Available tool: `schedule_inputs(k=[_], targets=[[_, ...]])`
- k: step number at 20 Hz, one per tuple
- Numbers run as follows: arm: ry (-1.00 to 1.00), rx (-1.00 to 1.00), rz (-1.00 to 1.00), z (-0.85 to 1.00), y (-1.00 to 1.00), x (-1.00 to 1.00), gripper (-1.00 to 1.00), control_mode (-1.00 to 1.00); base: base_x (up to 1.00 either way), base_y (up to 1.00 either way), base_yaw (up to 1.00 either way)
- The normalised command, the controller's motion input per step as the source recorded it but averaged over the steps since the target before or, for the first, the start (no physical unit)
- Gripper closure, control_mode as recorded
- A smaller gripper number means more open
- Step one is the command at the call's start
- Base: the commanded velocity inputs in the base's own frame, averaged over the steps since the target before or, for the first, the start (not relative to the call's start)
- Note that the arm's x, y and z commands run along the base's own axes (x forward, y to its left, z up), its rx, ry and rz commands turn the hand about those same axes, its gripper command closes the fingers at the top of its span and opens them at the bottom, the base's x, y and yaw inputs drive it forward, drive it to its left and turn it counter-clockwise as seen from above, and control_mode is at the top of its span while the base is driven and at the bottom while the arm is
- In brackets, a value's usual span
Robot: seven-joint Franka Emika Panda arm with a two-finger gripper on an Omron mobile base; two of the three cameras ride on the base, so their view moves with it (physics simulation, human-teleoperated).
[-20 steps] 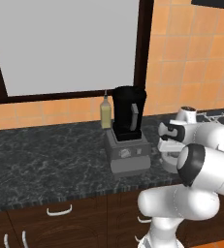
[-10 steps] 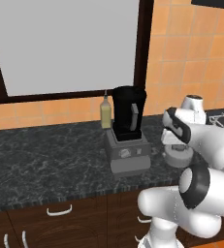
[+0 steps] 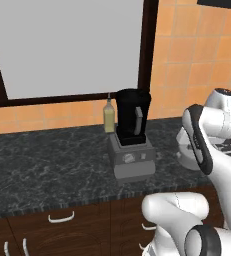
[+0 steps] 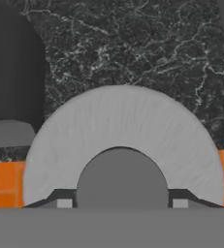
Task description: Close the lid blender by securely placing the lid on top.
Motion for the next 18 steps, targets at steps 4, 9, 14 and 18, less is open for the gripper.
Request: schedule_inputs(k=[4, 9, 14, 18], targets=[[-0.21, 0.00, 0.01, 1.00, 0.31, -0.05, 1.00, -1.00, 0.00, 0.00, 0.00], [-0.19, 0.00, 0.00, 1.00, 0.22, -0.06, 1.00, -1.00, 0.00, 0.00, 0.00], [-0.17, 0.00, 0.00, 1.00, 0.28, -0.15, 1.00, -1.00, 0.00, 0.00, 0.00], [-0.16, 0.00, 0.00, 1.00, 0.39, -0.10, 1.00, -1.00, 0.00, 0.00, 0.00]])
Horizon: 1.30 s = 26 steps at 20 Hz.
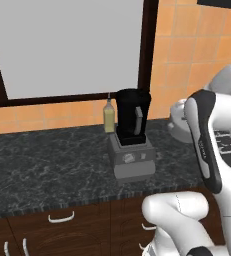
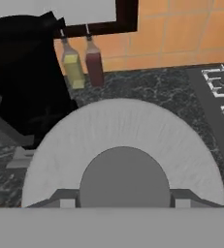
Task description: Close the lid blender by securely placing the lid on top.
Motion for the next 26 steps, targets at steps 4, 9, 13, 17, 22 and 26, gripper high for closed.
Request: schedule_inputs(k=[4, 9, 13, 17, 22, 26], targets=[[-0.16, 0.00, 0.00, 1.00, 0.42, -0.02, 1.00, -1.00, 0.00, 0.00, 0.00], [-0.14, 0.00, 0.00, 1.00, 0.50, 0.06, 1.00, -1.00, 0.00, 0.00, 0.00], [-0.06, 0.00, 0.01, 0.94, 0.59, 0.31, 1.00, -1.00, 0.00, 0.00, 0.00], [0.01, 0.00, 0.00, 0.33, 0.61, 0.76, 1.00, -1.00, 0.00, 0.00, 0.00], [0.14, -0.01, 0.02, 0.04, 0.39, 0.96, 1.00, -1.00, 0.00, 0.00, 0.00], [0.17, -0.05, 0.08, 0.00, 0.13, 0.88, 1.00, -1.00, 0.00, 0.00, 0.00]])
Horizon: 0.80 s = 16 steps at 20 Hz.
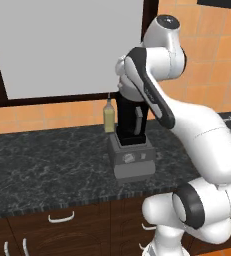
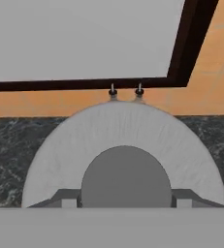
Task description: Close the lid blender by securely placing the lid on top.
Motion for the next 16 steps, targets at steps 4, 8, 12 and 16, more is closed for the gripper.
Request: schedule_inputs(k=[4, 8, 12, 16], targets=[[0.13, -0.06, 0.10, -0.04, 0.02, 0.73, 1.00, -1.00, 0.00, 0.00, 0.00], [0.01, -0.07, 0.12, -0.26, 0.00, 0.34, 1.00, -1.00, 0.00, 0.00, 0.00], [0.01, -0.08, 0.11, -0.22, 0.02, 0.15, 1.00, -1.00, 0.00, 0.00, 0.00], [0.00, -0.08, 0.07, -0.09, 0.00, -0.21, 1.00, -1.00, 0.00, 0.00, 0.00]])
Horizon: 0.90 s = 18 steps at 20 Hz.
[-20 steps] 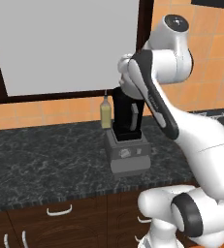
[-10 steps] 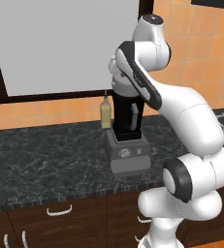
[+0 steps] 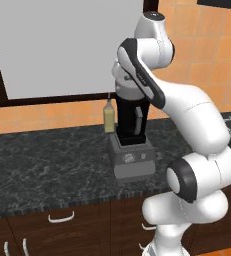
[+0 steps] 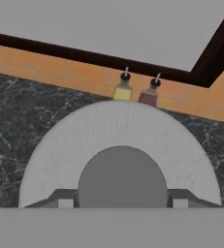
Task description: Close the lid blender by securely placing the lid on top.
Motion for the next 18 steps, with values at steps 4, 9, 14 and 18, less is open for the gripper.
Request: schedule_inputs(k=[4, 9, 14, 18], targets=[[0.00, -0.08, 0.05, -0.08, 0.04, -0.32, 1.00, -1.00, 0.00, 0.00, 0.00], [0.01, -0.08, 0.01, 0.00, 0.07, -0.33, 1.00, -1.00, 0.00, 0.00, 0.00], [0.02, -0.06, 0.00, 0.09, 0.01, -0.41, 1.00, -1.00, 0.00, 0.00, 0.00], [0.00, -0.03, 0.00, 0.23, 0.01, -0.12, 1.00, -1.00, 0.00, 0.00, 0.00]])
